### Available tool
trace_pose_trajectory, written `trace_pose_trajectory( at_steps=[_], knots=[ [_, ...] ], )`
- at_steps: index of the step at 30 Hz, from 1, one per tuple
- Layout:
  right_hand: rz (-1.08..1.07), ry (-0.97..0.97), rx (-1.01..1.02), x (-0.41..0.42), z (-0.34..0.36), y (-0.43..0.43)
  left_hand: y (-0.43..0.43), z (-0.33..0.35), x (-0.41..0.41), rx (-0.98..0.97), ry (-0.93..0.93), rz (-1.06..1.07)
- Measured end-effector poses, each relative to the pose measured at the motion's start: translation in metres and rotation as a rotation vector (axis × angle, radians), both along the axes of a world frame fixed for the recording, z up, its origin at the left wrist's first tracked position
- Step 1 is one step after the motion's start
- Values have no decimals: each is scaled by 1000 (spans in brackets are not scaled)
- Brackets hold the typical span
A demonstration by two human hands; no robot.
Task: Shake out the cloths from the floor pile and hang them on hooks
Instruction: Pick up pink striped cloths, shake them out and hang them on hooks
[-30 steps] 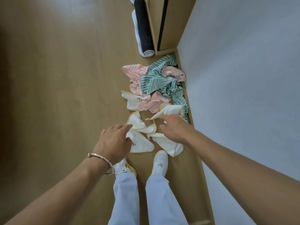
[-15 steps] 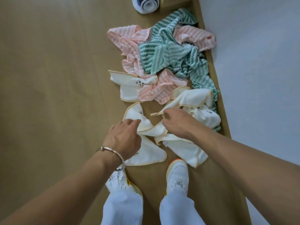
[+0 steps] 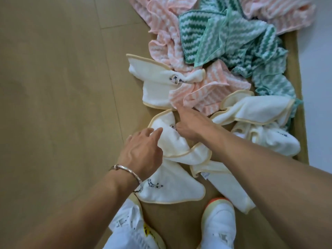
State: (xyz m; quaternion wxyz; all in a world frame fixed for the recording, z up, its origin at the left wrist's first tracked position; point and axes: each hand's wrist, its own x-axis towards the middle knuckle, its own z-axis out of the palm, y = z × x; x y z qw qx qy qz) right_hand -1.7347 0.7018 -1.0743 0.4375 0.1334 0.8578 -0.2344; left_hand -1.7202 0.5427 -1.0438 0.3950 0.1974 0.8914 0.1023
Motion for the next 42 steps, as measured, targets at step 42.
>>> trace_pose_trajectory(
  at_steps=[42],
  knots=[
    [960, 329, -147, -29, 757, -90, -150, 719, 59, -167, 210, 439]
  ],
)
